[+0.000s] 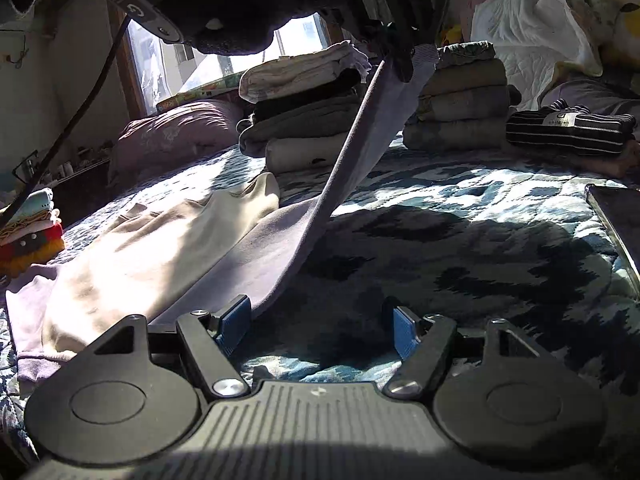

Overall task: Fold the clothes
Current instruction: 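Grasp the lavender cuff with the left tool and lift it up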

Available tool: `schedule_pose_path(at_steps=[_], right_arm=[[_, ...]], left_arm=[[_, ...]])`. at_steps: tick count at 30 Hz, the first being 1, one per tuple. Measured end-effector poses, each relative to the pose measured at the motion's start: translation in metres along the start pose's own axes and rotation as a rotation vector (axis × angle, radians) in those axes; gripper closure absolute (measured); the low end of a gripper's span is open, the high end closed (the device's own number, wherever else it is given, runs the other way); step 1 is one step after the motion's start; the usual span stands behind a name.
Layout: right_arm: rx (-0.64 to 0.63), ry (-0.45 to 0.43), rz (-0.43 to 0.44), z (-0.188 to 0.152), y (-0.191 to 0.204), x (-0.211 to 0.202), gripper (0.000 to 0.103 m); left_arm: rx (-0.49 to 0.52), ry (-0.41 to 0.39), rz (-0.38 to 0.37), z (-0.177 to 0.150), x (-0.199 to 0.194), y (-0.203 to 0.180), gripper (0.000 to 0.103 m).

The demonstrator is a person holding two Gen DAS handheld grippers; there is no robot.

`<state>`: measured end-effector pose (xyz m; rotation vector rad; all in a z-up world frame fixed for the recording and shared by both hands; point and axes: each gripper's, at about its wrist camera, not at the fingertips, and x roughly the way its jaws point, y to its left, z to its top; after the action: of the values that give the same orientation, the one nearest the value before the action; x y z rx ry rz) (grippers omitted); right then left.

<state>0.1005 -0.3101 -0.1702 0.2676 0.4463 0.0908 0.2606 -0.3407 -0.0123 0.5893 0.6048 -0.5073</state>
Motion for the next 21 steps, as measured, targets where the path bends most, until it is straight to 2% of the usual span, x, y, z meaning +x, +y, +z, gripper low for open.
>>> schedule_pose_path(at_steps=[4,10,14,16,18,21], right_arm=[[-0.028,0.001,0.019,0.002,0.012,0.001,0.031],[-0.175,0.014,0.041,-0.001,0.047,0.008,0.031],[-0.304,0.018,0.038,-0.006,0.072,0.011,0.033],[-0.361,0.034,0.035,-0.01,0.082,0.016,0.046],[-0.396,0.042,0.041,-0.012,0.088,0.018,0.054],[-0.438,0.034,0.041,-0.014,0.095,0.018,0.059]], left_arm=[[-0.111,-0.066,0.01,-0.012,-0.042,0.046,0.098],[-0.253,-0.131,0.052,-0.044,-0.09,0.111,0.098],[-0.319,-0.147,0.081,-0.069,-0.111,0.142,0.098],[-0.356,-0.152,0.093,-0.082,-0.121,0.156,0.098],[-0.386,-0.154,0.108,-0.096,-0.129,0.168,0.098],[-0.427,-0.156,0.123,-0.118,-0.138,0.188,0.098]])
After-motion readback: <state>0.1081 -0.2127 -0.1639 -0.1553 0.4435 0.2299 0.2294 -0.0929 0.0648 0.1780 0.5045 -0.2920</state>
